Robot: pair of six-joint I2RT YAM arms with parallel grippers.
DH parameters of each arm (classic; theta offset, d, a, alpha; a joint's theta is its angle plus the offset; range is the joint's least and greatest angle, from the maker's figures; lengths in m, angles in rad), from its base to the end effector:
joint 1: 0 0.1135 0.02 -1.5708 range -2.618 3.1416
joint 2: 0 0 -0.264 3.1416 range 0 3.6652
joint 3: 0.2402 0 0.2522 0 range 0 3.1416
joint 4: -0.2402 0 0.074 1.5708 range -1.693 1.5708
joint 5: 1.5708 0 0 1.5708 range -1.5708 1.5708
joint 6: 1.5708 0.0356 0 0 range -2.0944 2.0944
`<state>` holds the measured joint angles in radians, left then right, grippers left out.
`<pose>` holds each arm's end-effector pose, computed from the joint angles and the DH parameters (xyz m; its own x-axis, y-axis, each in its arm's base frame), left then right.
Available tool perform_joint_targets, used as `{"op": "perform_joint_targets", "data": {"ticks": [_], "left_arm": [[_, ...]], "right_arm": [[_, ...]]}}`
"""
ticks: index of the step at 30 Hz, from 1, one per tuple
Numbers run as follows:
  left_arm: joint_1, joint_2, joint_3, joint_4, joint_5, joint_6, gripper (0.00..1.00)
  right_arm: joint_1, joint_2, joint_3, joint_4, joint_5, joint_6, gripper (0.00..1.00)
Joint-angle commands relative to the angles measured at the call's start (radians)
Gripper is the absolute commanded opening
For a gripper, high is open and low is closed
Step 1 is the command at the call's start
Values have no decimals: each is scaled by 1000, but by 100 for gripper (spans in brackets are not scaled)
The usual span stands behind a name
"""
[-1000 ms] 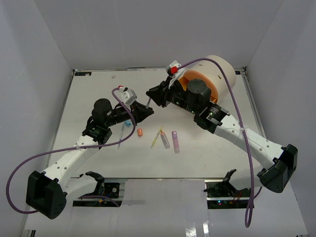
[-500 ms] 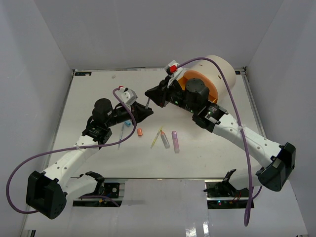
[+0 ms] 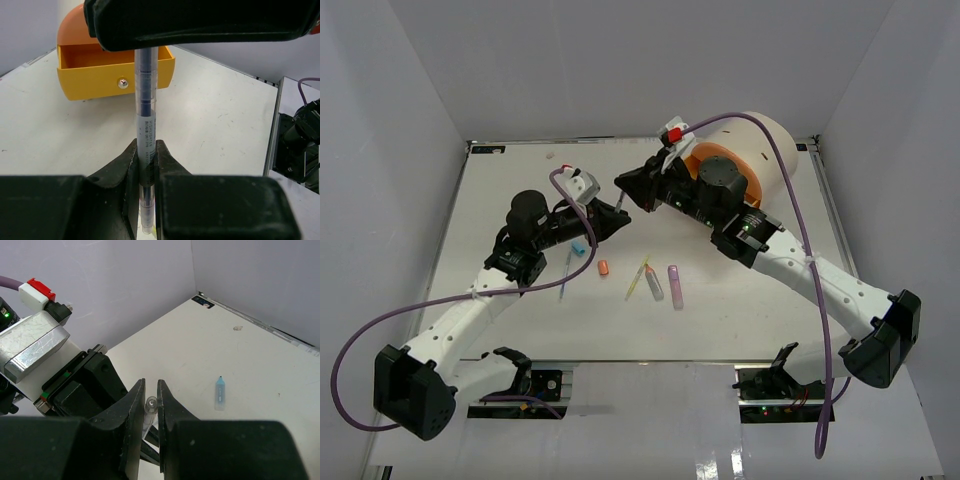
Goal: Sort the stationery into containers
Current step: Close the pen cap on the pen.
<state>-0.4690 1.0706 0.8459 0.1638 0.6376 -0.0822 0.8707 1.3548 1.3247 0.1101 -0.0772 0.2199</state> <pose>0.2116 -0.1310 0.3428 -0.1274 -0.0094 -0.9918 0.8857 0.4489 -0.1181 0.2036 0.2459 0.4327 -0.1269 0.1870 -0.9741 -0.8037 0.5562 0.2114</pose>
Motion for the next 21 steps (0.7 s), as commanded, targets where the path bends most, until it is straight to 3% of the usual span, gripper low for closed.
{"op": "perform_joint_targets", "data": {"ticks": [1,21], "left_arm": [[-5,-18,123,160,-35,-5,0],[-5,22,268,186,-82,33,0]], "right_arm": [[19,35,-27,-220,-24,-47,8],[21,76,-13,-360,-64,-65,8]]}}
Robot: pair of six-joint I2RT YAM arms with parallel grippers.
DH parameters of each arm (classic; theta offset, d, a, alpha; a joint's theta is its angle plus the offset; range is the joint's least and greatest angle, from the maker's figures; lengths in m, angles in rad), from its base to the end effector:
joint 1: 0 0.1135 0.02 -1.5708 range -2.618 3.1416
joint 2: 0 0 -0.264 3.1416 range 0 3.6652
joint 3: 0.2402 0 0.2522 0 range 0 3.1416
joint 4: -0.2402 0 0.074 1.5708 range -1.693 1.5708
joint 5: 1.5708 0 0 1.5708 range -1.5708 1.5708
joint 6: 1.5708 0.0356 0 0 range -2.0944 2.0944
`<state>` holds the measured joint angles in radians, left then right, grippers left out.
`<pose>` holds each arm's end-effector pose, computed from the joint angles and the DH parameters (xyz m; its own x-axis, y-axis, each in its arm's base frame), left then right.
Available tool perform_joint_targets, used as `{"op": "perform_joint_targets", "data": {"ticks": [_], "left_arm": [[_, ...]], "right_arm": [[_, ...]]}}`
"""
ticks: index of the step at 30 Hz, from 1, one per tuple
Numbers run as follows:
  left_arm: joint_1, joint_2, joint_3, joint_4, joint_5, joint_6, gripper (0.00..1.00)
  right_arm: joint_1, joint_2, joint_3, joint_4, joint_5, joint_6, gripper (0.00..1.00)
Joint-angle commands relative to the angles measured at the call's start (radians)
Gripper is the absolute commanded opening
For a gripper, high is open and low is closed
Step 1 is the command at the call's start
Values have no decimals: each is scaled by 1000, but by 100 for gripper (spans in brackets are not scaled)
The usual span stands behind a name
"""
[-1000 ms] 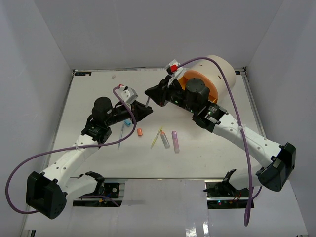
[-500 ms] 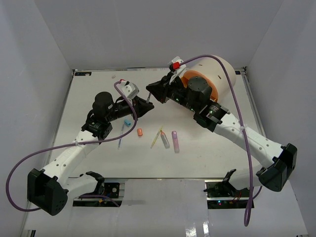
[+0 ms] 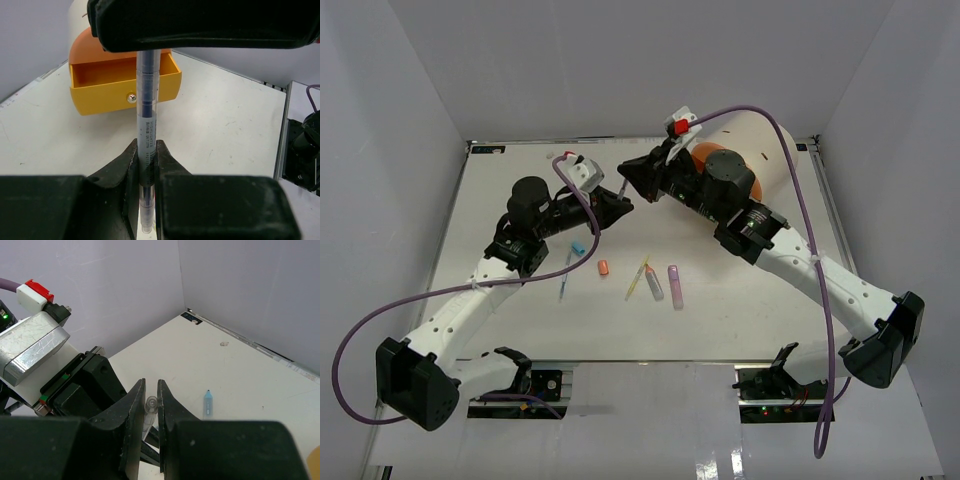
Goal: Sort the stationery into containers
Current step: Close the pen cap on the pen.
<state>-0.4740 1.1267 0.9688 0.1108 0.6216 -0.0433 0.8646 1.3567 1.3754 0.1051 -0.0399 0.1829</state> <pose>0.2225 -0.1375 0.3678 -0.0803 0.0017 -0.9968 0.8860 0.4583 -0.0706 0.2043 0.2417 0.4496 -0.0641 0.2049 -0.9767 -0.7874 0.5909 0.1757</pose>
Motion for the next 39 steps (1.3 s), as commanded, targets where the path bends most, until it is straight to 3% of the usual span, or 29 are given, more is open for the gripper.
{"op": "perform_joint_targets", "data": {"ticks": [1,31,39], "left_arm": [[0,-33,148,239,-66,-4,0],[0,4,237,320,-114,-43,0],[0,-39,78,277,-82,-27,4]], "right_arm": [[28,74,-67,-358,-103,-28,8],[27,128,-93,-455,-167,-36,8],[27,36,-134,-319,-106,-33,8]]}}
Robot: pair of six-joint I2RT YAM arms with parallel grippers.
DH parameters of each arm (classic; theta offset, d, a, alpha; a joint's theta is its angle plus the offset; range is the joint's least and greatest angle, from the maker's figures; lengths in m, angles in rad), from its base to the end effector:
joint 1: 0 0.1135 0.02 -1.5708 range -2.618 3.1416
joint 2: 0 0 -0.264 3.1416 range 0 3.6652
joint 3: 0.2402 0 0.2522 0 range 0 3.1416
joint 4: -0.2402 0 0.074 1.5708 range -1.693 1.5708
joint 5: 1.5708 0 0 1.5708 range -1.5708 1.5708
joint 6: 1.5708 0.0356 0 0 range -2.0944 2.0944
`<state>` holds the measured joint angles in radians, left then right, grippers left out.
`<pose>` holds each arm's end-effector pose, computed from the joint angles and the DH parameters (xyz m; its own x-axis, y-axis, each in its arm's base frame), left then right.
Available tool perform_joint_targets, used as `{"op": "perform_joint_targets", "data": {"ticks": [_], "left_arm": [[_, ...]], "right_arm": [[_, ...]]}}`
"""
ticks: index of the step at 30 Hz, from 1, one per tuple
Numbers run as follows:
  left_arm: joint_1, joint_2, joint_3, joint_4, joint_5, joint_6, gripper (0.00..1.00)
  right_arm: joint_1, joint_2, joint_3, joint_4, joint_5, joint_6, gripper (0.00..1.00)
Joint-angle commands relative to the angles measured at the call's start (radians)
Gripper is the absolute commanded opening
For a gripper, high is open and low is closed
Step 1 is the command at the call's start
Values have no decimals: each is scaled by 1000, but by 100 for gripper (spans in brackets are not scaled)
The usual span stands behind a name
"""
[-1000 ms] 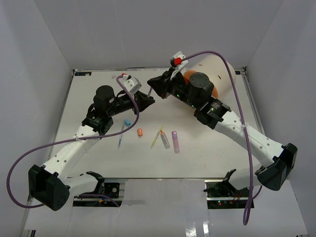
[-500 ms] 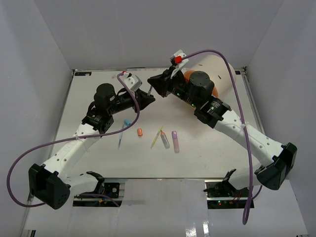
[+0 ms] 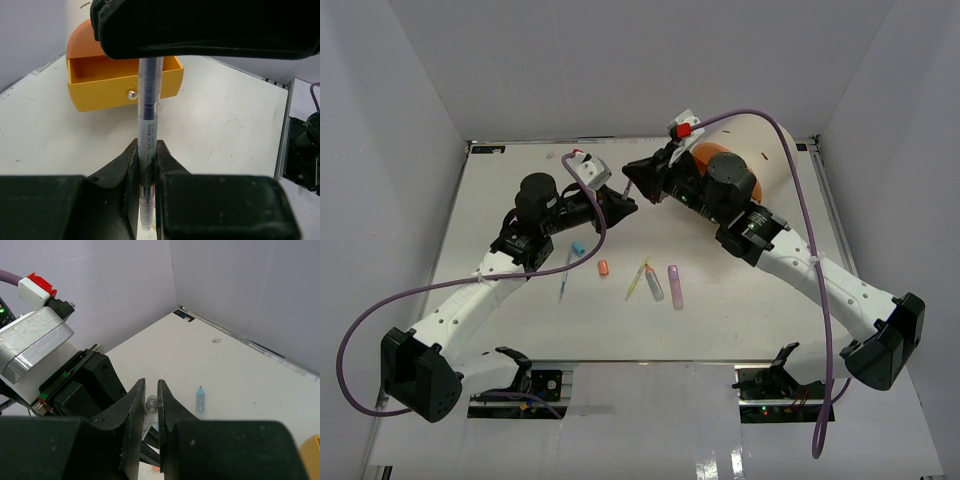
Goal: Sort the stationery into containers
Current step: Close the pen cap on the pen.
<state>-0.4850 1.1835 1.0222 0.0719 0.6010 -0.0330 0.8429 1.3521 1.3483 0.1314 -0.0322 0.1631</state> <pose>0.2336 -0.1459 0.3686 -0.1081 0.0262 -0.9938 0.8797 0.4682 -0.0833 0.2098 0.2371 0.4442 -0.0411 0.1979 -0.9794 -0.7710 0.6172 0.1570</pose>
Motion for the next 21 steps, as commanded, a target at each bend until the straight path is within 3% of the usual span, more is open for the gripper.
{"op": "perform_joint_targets", "data": {"ticks": [1,11,21], "left_arm": [[11,-102,9,312,-41,-53,7],[10,-68,-151,321,83,-206,10],[10,-88,-229,322,100,-261,25]], "right_arm": [[48,33,-113,-308,-100,-13,8],[50,-25,-179,-144,-60,-10,8],[50,-48,-202,-38,-5,-13,8]]}}
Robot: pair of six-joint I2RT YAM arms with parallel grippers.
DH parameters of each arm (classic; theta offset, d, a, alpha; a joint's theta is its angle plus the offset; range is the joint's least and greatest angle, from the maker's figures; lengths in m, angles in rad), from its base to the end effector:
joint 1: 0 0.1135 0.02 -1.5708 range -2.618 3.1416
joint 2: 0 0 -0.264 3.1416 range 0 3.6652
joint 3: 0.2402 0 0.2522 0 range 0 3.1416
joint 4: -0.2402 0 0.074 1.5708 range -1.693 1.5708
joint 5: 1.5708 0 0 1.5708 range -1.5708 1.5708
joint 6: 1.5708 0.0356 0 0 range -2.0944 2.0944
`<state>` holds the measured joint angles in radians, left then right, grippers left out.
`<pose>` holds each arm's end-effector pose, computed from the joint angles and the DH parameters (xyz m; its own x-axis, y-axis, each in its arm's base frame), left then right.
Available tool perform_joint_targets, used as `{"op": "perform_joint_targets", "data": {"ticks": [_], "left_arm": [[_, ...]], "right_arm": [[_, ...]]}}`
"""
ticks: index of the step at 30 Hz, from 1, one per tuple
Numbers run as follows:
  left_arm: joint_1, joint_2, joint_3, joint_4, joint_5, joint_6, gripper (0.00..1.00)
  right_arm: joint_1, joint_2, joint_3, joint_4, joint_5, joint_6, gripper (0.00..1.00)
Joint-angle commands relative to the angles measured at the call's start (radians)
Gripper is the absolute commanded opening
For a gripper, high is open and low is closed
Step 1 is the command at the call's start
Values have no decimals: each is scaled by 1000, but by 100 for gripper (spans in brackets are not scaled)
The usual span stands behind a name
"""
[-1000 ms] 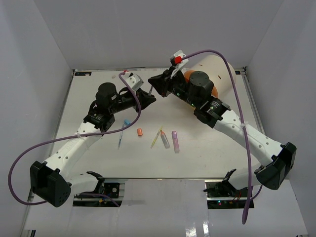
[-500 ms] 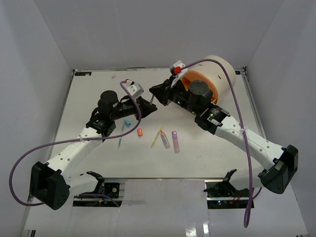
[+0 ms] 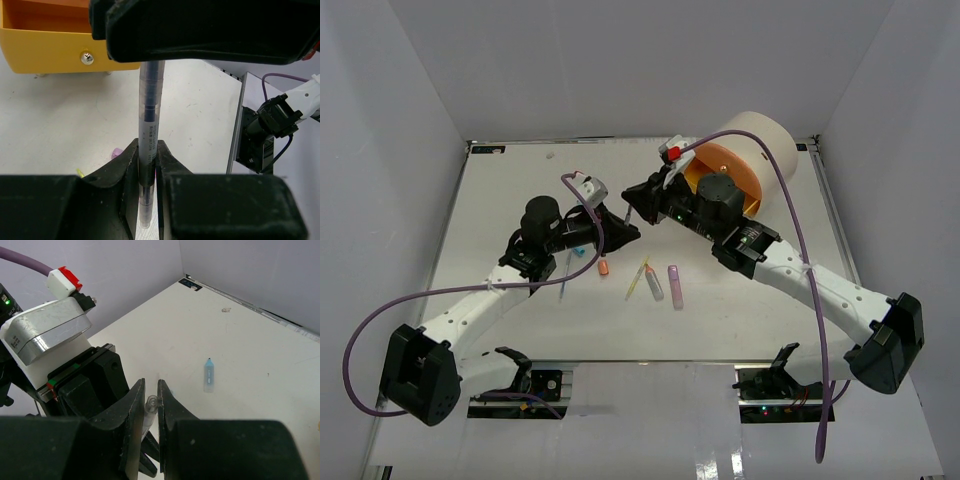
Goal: Sort the stationery into containers
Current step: Close the pen cap on the pen, then place the pen in the drawer.
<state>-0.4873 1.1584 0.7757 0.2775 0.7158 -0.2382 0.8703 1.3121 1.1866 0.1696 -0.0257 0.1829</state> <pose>0.2225 -0.1443 0.3090 -0.3096 -0.0374 -0.9501 0.8818 0.3626 -0.3016 0.2007 0.2395 0.4024 -0.1141 0.1468 -0.9826 -0.7730 0.6082 0.1806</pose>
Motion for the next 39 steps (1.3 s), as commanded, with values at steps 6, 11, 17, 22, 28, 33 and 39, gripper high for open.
{"op": "perform_joint_targets", "data": {"ticks": [6,11,17,22,28,33,39], "left_arm": [[12,-62,-6,111,5,-73,31],[12,-60,0,91,7,-70,41],[13,-66,-1,55,5,-59,57],[12,-69,2,-21,-21,-39,71],[13,-92,48,-224,-375,-15,92],[24,-89,131,-403,-751,-7,98],[64,-82,112,-477,-940,-12,98]], "right_arm": [[21,-22,-48,-53,10,-31,8],[22,-28,-45,-51,27,-34,8],[19,-36,-44,-55,113,-74,8],[-4,-40,-25,-76,216,-167,8],[-40,-20,57,-168,424,-396,8],[-53,-2,102,-168,556,-546,8],[-88,61,168,-168,650,-695,8]]}}
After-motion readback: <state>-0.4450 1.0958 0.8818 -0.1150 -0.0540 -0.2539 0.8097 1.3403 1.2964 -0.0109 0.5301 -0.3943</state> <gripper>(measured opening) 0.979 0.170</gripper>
